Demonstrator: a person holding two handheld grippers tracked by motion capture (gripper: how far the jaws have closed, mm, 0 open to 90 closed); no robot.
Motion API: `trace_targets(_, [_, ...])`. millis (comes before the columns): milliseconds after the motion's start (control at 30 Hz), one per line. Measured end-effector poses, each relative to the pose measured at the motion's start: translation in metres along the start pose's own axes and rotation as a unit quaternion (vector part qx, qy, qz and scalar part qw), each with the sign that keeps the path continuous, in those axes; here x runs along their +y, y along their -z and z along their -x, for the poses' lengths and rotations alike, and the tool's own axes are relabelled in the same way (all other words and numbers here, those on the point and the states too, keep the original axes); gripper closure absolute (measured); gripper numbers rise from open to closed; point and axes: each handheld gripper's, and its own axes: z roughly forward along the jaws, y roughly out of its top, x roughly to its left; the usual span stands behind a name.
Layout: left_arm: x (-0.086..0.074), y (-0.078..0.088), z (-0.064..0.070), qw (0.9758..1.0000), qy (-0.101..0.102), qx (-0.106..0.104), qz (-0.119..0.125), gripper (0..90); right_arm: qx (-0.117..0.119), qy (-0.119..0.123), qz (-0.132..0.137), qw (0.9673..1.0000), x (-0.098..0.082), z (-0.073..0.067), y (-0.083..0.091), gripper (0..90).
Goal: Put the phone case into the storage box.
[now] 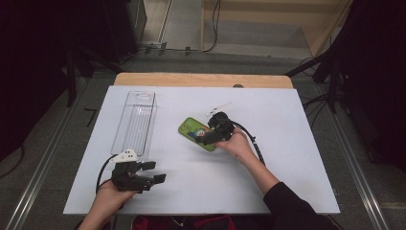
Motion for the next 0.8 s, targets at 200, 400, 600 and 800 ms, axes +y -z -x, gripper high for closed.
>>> trace_targets(200, [0.0,0.0,0.0,1.0,-0.001,0.0,0.0,27.7,-0.007,0.005,-0.009,0.9999,-0.002,0.001,-0.005,5.1])
trace_targets(400, [0.0,0.0,0.0,1.0,-0.001,0.0,0.0,27.7,-0.015,0.02,-0.025,0.9994,-0.003,-0.001,-0.01,5.0])
trace_targets(600, [0.0,0.0,0.0,1.0,-0.001,0.0,0.0,27.7,-0.029,0.033,-0.03,0.9986,-0.003,-0.004,-0.012,5.0])
trace_targets(800, [0.0,-0.001,0.0,1.0,-0.001,-0.001,0.001,27.6,-0.038,0.04,-0.03,0.998,-0.003,-0.006,-0.013,5.5])
